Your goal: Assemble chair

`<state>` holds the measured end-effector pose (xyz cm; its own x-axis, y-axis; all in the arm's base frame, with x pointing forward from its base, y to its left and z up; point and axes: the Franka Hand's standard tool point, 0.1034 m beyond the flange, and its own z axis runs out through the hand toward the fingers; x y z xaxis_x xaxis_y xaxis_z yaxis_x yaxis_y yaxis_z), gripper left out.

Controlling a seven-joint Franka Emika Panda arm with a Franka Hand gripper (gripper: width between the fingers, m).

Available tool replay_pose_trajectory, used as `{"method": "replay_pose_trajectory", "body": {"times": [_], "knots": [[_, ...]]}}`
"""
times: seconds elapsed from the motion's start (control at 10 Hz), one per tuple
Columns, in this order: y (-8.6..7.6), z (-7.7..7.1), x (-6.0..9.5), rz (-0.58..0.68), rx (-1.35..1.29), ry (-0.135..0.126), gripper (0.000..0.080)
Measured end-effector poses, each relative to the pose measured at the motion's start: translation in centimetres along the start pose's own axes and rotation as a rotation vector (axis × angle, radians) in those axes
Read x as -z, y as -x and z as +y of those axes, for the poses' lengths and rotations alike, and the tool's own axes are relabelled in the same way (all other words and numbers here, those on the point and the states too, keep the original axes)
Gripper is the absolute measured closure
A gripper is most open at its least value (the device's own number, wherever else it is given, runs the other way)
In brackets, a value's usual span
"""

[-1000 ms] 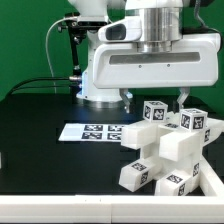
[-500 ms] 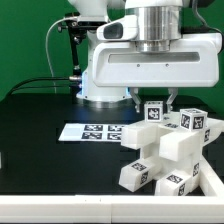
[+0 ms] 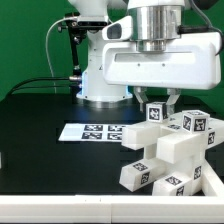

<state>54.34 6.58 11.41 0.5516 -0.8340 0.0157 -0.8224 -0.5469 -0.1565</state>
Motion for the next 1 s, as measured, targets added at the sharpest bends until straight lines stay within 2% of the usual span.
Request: {"method": "replay_pose_trajectory", "body": {"times": [0.1,0.6,0.8,0.9,1.0], "knots": [[-0.05,-0.21,-0.03,0.000,-0.122,-0.025,0.0518],[-0.36,-0.10,-0.07,-0.049,-0.444,-0.034,0.0518],[-0.23,-0.17,-0.12,-0.045,-0.378,-0.035,0.0518],[-0.21,-0.15,-0.14,-0.046,-0.373,-0.033,0.0312],[-0.07,-0.16,-0.19,-0.056,-0.283,-0.023,0.0204]]}}
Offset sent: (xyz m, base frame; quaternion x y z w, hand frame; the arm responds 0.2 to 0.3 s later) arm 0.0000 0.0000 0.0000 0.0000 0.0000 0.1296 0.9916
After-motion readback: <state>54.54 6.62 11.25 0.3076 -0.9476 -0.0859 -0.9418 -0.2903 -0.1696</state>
